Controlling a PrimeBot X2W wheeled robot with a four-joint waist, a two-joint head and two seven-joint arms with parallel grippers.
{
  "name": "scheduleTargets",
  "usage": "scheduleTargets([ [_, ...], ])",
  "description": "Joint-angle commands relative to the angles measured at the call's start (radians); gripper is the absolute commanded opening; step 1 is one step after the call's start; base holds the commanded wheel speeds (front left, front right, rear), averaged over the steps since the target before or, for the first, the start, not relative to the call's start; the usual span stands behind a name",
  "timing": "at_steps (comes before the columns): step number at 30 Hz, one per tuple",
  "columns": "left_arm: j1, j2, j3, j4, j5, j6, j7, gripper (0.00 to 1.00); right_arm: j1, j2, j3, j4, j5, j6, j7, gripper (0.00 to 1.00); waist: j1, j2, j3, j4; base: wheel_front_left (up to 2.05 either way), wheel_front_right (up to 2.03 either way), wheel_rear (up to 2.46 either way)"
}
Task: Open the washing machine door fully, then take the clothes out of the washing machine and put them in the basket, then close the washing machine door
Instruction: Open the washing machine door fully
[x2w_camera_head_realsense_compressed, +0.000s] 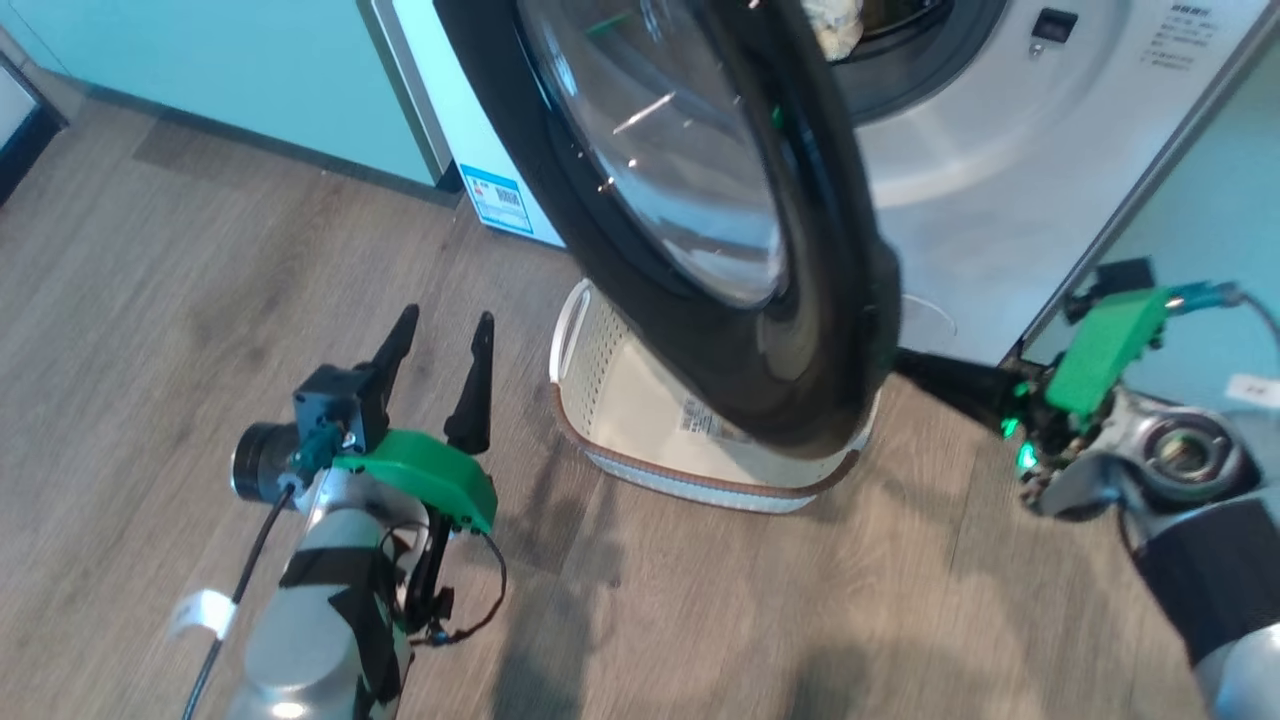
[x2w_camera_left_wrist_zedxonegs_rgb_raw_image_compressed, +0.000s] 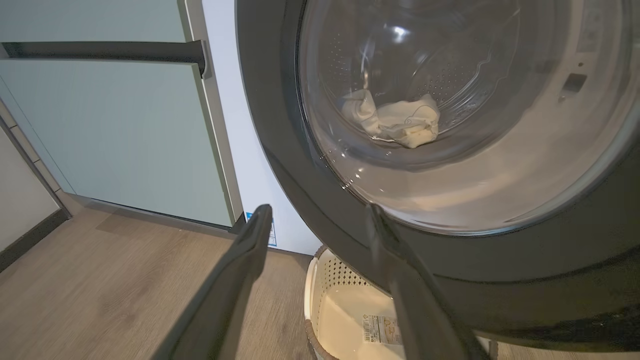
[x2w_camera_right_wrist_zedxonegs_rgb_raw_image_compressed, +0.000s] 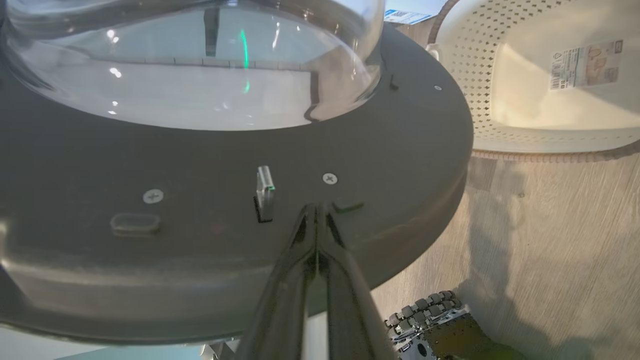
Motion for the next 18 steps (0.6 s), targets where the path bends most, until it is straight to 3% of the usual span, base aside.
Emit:
scheduleTargets([
  [1, 0.000, 0.027, 0.037, -0.026, 0.008, -0.006, -0.006, 1.00, -0.003, 0.020, 0.010, -0.040, 0.007, 0.004, 0.008, 0.00, 0.0000, 0.0000, -0.007, 0.000, 0.00, 0.00, 0.00],
  [18, 0.032, 0.027, 0.047, -0.010, 0.022, -0.022, -0.006, 1.00, 0.057, 0.117, 0.083, -0.004, -0.001, 0.004, 0.006, 0.00, 0.0000, 0.0000, -0.077, -0.002, 0.00, 0.00, 0.00],
])
